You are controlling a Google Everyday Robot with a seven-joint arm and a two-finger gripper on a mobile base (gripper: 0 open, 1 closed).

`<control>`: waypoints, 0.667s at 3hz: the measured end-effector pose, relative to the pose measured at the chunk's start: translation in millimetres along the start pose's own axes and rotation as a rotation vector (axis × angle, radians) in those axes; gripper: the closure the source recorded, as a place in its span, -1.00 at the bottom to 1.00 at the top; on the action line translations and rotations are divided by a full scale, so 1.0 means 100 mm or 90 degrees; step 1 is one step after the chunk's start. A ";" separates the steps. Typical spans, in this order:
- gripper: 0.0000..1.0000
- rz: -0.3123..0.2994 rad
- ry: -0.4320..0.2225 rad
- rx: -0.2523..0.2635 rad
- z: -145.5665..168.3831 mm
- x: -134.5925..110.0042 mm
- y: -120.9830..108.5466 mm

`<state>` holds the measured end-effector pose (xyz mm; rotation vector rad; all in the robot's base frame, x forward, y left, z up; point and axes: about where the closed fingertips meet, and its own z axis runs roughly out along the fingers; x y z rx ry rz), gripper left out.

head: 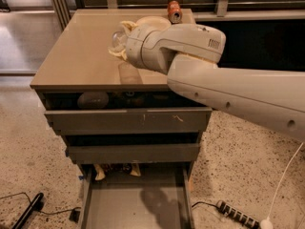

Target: Pick water bottle from bottom drawer and place on counter

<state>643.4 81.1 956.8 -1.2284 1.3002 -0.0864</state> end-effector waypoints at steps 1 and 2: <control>1.00 0.000 0.000 0.000 0.00 0.00 0.00; 1.00 0.040 -0.029 -0.014 0.02 -0.01 0.07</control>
Offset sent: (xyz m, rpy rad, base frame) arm 0.0012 -0.0031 0.0040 0.1787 0.1131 0.1008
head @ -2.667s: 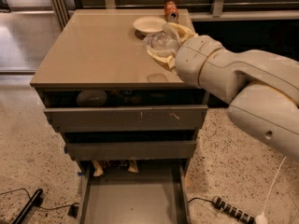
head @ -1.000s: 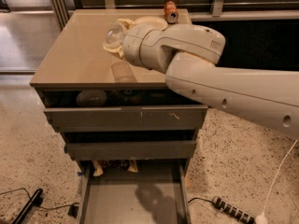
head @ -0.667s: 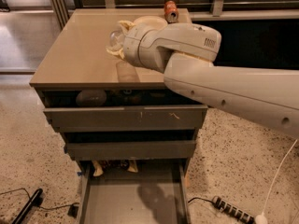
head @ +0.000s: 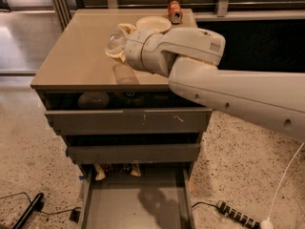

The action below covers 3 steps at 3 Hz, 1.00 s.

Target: Pick water bottle from bottom drawer and place on counter

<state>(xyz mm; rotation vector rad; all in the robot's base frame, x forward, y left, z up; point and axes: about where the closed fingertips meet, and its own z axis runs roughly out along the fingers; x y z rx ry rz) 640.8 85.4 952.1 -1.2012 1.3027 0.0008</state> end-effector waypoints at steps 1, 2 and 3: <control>1.00 0.079 -0.049 -0.042 0.02 0.04 0.11; 1.00 0.079 -0.049 -0.042 0.02 0.04 0.11; 1.00 0.085 -0.068 -0.019 -0.01 0.00 0.00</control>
Offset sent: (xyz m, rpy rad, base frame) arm -0.0024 0.0032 -0.0084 0.0722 0.0524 0.0484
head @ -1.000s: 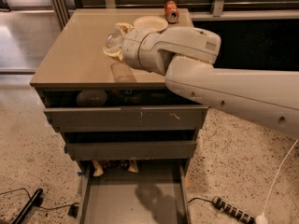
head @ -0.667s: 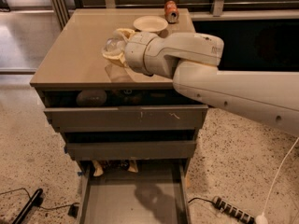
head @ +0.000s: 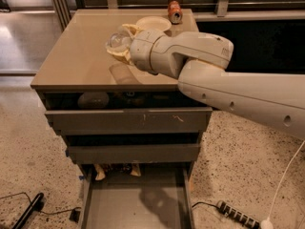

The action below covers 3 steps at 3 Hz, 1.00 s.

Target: Pick water bottle from bottom drawer and place on counter

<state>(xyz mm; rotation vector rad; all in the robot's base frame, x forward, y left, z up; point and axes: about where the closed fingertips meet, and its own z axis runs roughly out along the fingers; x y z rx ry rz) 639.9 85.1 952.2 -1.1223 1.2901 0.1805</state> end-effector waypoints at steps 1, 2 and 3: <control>1.00 0.012 -0.038 0.021 0.03 0.03 -0.04; 1.00 0.028 -0.066 0.047 0.26 0.15 -0.08; 1.00 0.060 -0.081 0.098 0.49 0.27 -0.19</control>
Offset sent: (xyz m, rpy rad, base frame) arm 0.0660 0.0237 -0.0399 0.2665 -0.1103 -0.1308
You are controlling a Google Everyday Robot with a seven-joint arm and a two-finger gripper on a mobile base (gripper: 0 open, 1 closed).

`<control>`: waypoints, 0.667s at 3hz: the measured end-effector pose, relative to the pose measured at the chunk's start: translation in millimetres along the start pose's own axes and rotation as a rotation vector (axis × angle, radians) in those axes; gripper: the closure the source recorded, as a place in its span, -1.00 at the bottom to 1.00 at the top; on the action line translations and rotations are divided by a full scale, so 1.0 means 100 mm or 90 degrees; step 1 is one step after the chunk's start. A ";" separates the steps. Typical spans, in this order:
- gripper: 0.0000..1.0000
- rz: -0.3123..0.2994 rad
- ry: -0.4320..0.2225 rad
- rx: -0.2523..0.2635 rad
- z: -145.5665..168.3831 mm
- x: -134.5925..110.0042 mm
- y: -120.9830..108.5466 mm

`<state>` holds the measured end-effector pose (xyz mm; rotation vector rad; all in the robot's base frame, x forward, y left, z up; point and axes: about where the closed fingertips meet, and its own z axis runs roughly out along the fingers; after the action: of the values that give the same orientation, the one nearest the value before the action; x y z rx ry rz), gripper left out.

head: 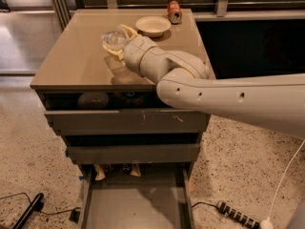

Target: Pick water bottle from bottom drawer and place on counter

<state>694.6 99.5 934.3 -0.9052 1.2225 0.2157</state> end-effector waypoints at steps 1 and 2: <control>1.00 -0.004 -0.002 -0.004 0.00 -0.02 0.02; 1.00 -0.005 0.004 -0.022 0.00 -0.07 0.06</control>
Offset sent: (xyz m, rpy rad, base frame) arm -0.0091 0.0052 0.0030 -0.0561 0.0449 0.0588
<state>688.0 105.6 937.8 -0.9413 1.2234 0.2288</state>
